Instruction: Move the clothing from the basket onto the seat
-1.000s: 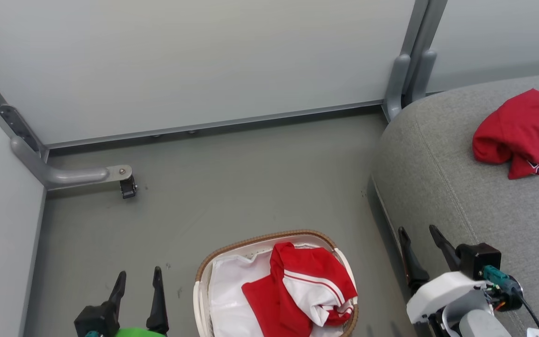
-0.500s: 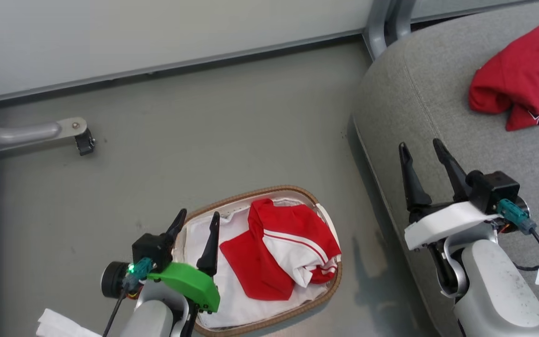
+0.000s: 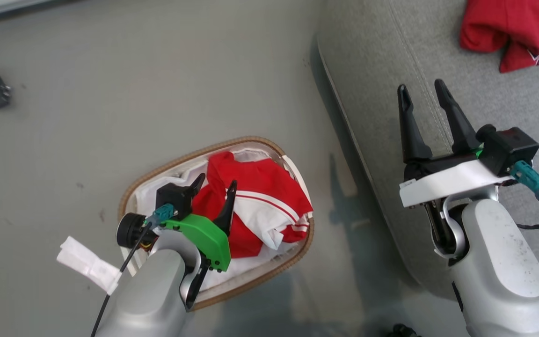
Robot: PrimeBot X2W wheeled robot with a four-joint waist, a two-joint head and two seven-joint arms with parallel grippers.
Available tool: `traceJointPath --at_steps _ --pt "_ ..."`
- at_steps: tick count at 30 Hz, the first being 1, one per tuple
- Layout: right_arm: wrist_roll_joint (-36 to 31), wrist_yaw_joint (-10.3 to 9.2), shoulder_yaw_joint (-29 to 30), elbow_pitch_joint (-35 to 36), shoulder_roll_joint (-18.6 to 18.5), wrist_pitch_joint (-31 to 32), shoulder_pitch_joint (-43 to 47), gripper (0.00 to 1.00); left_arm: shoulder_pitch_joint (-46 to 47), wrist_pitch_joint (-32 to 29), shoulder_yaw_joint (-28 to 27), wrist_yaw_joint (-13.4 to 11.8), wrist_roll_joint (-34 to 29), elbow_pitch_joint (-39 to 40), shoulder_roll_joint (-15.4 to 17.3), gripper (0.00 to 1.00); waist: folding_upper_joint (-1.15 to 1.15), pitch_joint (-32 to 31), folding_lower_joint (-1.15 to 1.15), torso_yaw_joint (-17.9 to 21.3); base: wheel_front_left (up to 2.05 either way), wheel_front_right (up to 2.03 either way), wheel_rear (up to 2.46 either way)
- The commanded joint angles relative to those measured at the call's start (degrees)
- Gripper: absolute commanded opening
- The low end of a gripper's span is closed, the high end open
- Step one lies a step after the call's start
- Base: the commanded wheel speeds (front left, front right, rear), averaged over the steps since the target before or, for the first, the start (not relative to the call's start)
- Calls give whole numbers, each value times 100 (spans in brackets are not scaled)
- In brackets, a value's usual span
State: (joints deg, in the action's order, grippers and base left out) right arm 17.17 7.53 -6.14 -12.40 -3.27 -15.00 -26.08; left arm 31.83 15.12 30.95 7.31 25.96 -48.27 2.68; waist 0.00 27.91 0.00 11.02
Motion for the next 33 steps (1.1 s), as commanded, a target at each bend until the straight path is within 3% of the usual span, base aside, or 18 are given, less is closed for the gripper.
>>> traceJointPath --at_steps 1,11,19,33 --pt "30 -8 3 63 11 -25 -106 100 222 4 106 29 126 -121 42 100 0 594 0 467 0 0 0" --pt "159 -8 -67 410 33 -25 -314 100 1114 -43 657 30 822 -1282 43 100 0 1315 0 706 0 0 0" --pt "327 -8 -60 725 34 -25 -446 100 1494 -290 784 30 1349 -1853 91 100 0 1799 0 781 0 0 0" --pt "368 -8 -110 1071 29 -25 -529 100 1982 -462 1095 26 2011 -1785 342 100 0 2272 0 774 0 0 0"
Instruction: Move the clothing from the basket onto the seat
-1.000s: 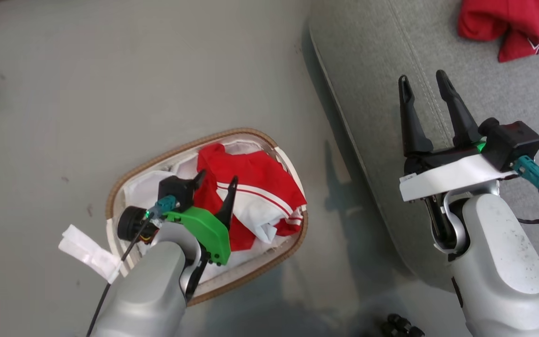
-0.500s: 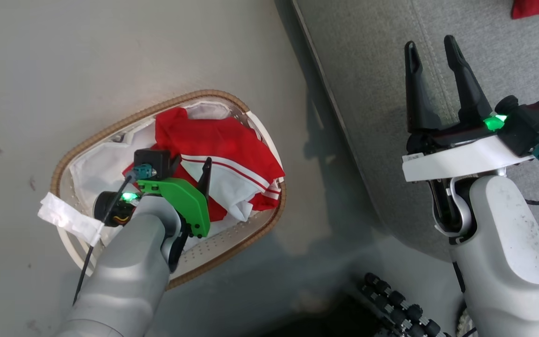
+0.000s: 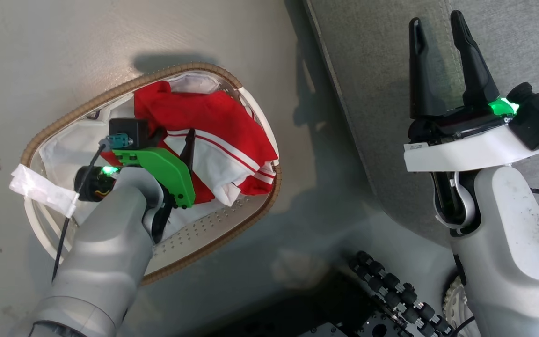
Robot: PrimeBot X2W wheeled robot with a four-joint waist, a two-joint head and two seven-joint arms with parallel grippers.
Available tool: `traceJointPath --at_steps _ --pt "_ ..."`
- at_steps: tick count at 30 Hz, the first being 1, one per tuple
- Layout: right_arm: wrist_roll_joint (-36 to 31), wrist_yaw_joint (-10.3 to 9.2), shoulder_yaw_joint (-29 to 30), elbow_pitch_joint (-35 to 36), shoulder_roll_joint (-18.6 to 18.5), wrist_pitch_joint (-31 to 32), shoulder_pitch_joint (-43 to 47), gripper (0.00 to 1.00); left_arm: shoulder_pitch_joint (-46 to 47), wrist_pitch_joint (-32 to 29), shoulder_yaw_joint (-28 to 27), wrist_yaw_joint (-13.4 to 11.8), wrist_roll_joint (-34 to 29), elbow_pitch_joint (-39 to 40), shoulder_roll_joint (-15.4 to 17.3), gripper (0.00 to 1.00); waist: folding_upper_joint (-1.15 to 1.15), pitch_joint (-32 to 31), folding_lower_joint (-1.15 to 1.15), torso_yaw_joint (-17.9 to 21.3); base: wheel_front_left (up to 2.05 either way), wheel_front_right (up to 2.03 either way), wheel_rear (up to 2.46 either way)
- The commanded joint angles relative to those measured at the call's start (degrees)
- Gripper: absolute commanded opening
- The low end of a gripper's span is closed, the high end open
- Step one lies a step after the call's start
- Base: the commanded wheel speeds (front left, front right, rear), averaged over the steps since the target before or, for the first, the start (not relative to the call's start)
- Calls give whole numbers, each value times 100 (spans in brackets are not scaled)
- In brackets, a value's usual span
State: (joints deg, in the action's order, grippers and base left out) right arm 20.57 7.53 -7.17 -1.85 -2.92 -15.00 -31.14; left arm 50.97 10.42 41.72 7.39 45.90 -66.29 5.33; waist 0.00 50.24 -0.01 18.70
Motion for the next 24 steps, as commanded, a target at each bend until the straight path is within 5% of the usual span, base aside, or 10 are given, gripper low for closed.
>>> traceJointPath --at_steps 1,15,23,24 --pt "39 -8 -16 8 -7 -25 -17 100 78 13 54 18 67 53 92 100 0 50 1 7 0 0 0" --pt "92 -8 -92 -10 -7 -25 -89 100 117 47 1307 18 1009 1121 571 100 0 209 1 -38 0 0 0" --pt "129 -8 -135 3 -7 -25 -96 100 318 246 1937 18 1367 1079 665 100 0 229 1 -30 0 0 0" --pt "137 -7 -136 5 -7 -25 -99 100 341 260 2014 18 1386 1085 671 91 0 227 1 -25 0 0 0"
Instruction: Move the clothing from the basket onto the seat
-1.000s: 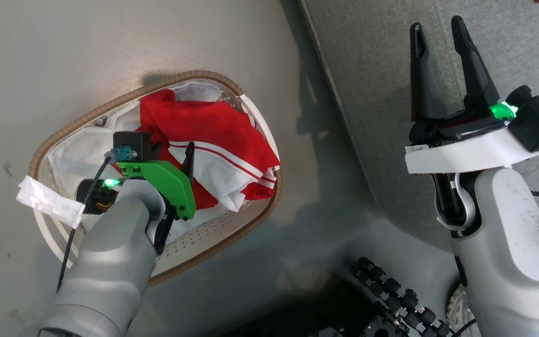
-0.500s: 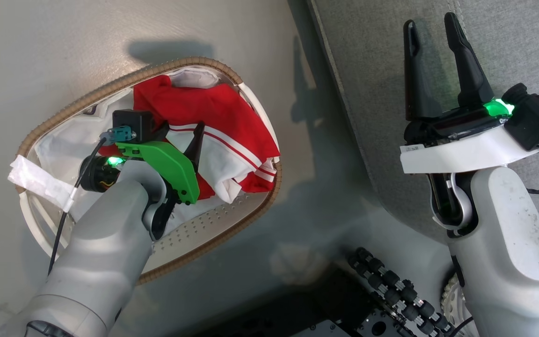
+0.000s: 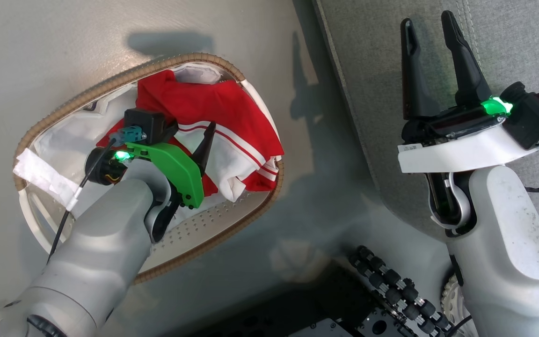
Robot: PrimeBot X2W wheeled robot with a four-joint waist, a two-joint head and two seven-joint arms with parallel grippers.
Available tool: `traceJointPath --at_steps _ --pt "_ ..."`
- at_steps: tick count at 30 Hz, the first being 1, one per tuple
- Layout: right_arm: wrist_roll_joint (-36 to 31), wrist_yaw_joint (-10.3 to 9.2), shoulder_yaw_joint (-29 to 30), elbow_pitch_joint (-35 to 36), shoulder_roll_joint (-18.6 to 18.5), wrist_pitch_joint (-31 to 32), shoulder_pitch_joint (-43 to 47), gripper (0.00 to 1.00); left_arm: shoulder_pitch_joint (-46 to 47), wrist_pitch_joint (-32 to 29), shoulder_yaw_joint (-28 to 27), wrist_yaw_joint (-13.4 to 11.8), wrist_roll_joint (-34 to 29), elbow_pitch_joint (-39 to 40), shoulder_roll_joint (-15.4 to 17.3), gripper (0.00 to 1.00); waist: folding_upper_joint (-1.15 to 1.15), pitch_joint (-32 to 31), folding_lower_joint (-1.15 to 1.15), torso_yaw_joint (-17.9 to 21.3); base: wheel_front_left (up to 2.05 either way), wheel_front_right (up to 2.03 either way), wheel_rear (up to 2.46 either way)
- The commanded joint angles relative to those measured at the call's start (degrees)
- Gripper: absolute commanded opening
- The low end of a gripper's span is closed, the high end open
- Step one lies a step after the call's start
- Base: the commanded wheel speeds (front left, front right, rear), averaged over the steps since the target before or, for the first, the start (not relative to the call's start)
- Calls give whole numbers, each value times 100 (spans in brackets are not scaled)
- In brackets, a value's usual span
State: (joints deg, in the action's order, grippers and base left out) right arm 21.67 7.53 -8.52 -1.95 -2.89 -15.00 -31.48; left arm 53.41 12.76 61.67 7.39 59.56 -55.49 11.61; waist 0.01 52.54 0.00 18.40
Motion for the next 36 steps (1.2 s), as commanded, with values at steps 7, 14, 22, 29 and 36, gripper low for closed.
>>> traceJointPath --at_steps 7,14,22,29,36 --pt "40 -8 50 -53 -9 -25 -55 100 163 159 494 18 332 117 77 0 -1 -107 0 -15 0 0 0" --pt "-14 -8 45 -178 -10 -25 -29 100 -140 247 638 18 647 346 26 0 -1 -498 0 -145 0 0 0" --pt "-115 -8 49 -400 -13 -25 151 100 -789 237 -45 18 154 1221 -8 0 -1 -1204 0 -471 0 0 0" --pt "-210 -8 35 -675 -14 -25 368 100 -1517 239 -740 19 -485 2008 -44 0 -1 -1945 0 -831 0 0 0" --pt "-259 -8 -9 -951 -16 -25 714 100 -2278 238 -1409 19 -1095 2822 -58 0 -1 -2729 0 -1131 0 0 0"
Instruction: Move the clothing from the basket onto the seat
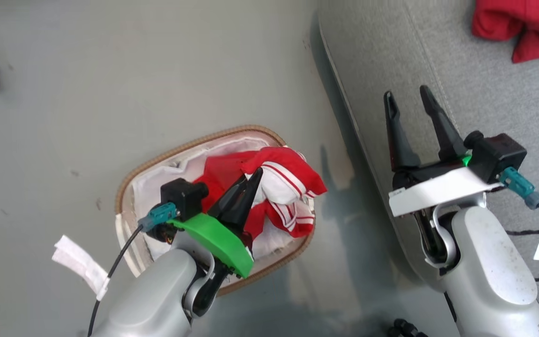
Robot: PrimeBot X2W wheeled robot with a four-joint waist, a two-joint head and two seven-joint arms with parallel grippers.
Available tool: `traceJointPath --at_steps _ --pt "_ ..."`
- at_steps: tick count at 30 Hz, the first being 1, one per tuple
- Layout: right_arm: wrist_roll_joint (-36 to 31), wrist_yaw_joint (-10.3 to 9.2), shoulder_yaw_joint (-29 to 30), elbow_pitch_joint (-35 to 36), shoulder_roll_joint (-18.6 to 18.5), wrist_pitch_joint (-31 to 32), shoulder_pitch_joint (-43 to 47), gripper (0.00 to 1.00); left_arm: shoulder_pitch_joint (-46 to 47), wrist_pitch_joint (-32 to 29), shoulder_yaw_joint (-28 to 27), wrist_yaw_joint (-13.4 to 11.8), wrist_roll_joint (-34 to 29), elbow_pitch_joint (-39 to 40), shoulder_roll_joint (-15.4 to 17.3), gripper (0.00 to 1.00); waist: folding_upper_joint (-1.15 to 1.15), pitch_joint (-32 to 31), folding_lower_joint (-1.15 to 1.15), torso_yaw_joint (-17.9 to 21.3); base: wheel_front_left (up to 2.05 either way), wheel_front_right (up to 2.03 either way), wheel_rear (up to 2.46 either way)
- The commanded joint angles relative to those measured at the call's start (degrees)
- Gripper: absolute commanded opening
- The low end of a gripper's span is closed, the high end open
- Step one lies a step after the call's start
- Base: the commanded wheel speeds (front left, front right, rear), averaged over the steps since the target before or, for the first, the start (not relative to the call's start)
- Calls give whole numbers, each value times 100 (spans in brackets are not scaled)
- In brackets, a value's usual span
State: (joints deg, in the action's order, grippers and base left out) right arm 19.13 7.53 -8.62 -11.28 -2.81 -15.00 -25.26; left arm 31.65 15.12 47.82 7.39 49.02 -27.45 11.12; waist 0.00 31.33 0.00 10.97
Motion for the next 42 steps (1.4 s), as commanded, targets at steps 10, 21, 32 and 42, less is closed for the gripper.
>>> traceJointPath --at_steps 10,21,32,42 --pt "-57 -8 48 -306 -26 -25 674 100 -715 3 -583 19 -701 1117 20 0 0 -1517 0 -691 0 0 0" --pt "65 -7 -11 -524 -24 -25 1310 100 -830 3 -1062 19 -1267 2198 28 0 0 -2354 0 -829 0 0 0" --pt "115 -8 -328 -679 -25 -25 1786 100 -717 4 -1536 19 -1561 2678 -41 0 0 -2871 0 -856 0 0 0" --pt "251 -7 -1850 -332 -47 -25 1546 100 -902 4 -1467 19 -1593 2624 -199 0 0 -2969 0 -940 0 0 0"
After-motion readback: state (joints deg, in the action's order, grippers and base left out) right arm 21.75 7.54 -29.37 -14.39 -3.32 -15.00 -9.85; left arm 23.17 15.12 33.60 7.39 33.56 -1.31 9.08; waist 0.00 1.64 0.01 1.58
